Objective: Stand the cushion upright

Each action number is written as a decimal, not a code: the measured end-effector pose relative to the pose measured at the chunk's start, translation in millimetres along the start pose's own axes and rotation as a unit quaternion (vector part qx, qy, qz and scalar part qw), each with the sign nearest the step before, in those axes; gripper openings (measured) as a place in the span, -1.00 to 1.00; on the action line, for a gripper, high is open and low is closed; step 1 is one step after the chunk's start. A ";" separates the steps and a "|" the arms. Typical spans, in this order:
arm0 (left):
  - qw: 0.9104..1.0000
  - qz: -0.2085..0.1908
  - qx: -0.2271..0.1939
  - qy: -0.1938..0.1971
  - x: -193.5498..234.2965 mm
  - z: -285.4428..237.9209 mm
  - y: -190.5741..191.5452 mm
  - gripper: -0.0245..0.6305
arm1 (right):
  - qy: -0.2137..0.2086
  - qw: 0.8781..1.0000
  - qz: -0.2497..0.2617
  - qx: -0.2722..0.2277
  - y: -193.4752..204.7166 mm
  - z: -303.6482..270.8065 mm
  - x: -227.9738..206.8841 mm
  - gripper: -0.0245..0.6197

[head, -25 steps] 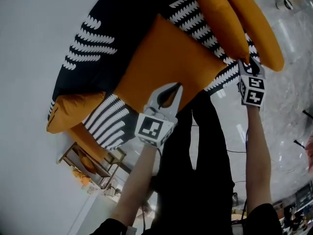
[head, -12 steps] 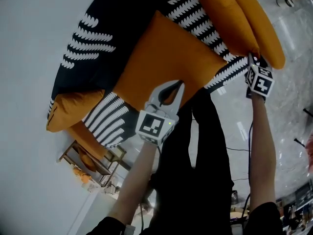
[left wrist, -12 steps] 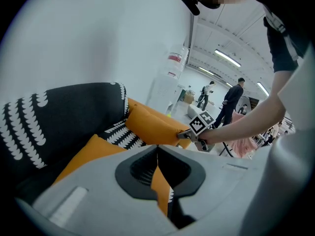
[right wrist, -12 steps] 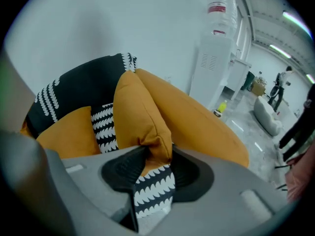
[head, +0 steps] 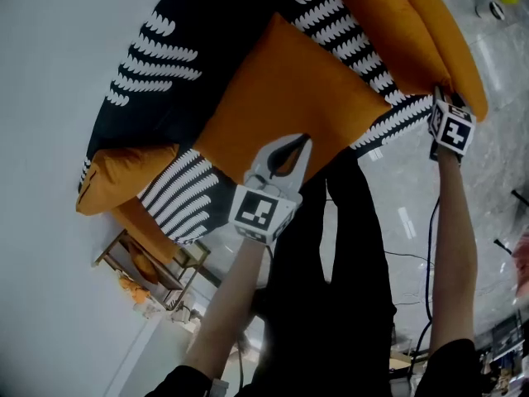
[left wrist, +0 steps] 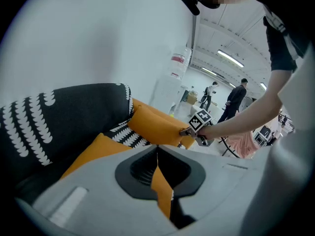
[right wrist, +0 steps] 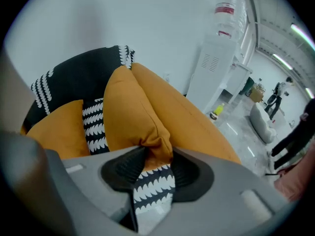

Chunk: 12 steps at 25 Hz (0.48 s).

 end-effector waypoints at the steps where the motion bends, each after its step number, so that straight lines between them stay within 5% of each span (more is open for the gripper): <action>1: 1.000 0.002 -0.001 -0.002 1.4 1.8 -0.8 -0.89 | 0.003 1.000 0.001 0.002 -1.8 0.9 -1.2 -0.42; 12: 0.999 0.024 -0.007 -0.030 29.1 22.6 21.5 -0.89 | -0.003 0.999 0.033 -0.009 11.2 10.5 19.3 -0.19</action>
Point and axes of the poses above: the fingertips, and each gripper's own axes: z backward along the fingers, x to its left, y out of its underside, the point moved 1 cm from there along z, backward along the fingers, and after that the axes turned 14 degrees about -y, right-handed, at the moved point
